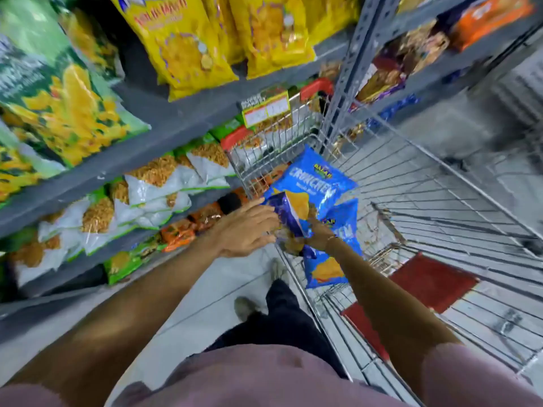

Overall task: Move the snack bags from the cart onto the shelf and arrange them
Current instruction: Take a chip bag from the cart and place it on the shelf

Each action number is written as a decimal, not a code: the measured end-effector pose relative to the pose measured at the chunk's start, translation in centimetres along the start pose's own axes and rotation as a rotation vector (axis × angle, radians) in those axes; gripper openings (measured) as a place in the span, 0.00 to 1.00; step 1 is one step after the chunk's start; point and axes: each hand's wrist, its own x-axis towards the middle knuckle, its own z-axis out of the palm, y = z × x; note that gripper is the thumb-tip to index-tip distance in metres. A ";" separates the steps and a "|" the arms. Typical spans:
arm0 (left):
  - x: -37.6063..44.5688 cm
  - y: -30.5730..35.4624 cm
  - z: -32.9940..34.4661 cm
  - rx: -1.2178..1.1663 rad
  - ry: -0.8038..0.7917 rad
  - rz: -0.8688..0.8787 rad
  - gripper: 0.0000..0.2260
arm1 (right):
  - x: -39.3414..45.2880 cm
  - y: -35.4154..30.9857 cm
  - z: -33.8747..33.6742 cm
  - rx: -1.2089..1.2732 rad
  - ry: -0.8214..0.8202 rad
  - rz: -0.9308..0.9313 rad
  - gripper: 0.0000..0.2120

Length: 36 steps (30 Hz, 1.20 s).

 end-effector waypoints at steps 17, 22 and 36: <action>0.3 -0.3 1.3 -0.002 0.154 -0.024 0.22 | -0.6 -0.6 -1.0 0.141 0.242 -0.034 0.23; 0.1 0.3 -1.0 -0.024 0.041 -0.096 0.27 | -3.7 -1.9 -6.3 0.612 0.247 -0.095 0.20; -10.1 -3.2 -27.9 0.176 0.944 -0.328 0.20 | -24.0 -28.8 -15.4 0.710 -0.058 -0.986 0.13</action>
